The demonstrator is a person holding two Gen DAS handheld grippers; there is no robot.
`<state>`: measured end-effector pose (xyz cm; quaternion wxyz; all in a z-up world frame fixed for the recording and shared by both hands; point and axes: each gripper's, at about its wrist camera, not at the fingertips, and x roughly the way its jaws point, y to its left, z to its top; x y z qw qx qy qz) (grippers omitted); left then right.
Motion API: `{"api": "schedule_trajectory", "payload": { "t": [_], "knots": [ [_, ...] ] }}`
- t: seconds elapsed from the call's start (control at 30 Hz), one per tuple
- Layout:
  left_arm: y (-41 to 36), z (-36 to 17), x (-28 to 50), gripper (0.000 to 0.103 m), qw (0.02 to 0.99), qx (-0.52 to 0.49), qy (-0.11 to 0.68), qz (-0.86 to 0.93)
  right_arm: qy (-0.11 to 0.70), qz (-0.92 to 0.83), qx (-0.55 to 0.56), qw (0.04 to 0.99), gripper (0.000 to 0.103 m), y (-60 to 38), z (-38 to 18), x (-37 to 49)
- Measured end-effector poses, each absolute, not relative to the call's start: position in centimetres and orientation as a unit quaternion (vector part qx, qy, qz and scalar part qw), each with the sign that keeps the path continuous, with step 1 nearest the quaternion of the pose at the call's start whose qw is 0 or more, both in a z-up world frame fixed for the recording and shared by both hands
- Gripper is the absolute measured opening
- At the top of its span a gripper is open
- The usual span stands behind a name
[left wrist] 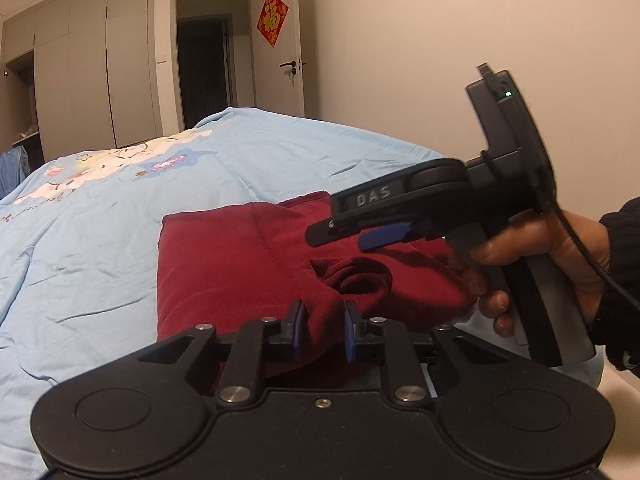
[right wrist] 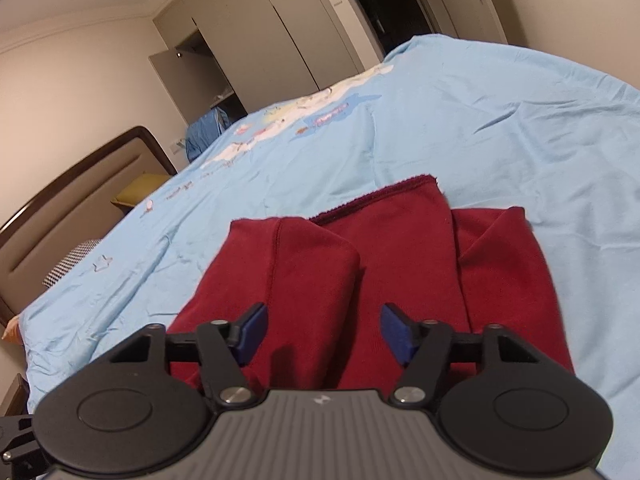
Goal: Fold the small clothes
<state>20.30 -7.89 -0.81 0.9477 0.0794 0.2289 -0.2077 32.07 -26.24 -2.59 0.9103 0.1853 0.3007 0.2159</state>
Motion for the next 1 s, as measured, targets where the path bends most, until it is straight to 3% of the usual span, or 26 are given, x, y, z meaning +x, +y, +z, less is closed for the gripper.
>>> {"api": "schedule_trajectory", "payload": {
  "t": [0.07,0.2,0.33,1.0],
  "knots": [
    [-7.8,-0.9,20.4,0.017,0.947,0.078,0.231,-0.21,0.306,0.218,0.185,0.908,0.055,-25.8,-3.0,32.3],
    [-7.6,-1.1,20.7,0.013,0.947,0.071,0.233,-0.209,0.309,0.218,0.179,0.908,0.026,-25.3,-3.3,32.5],
    [-7.5,-1.1,21.1,0.011,0.948,0.053,0.234,-0.209,0.294,0.218,0.165,0.916,0.01,-25.1,-2.9,32.2],
    [-12.3,-0.6,23.1,0.01,0.928,0.088,0.214,-0.292,0.244,0.152,0.174,0.942,0.008,-30.7,-0.8,30.9]
  ]
}}
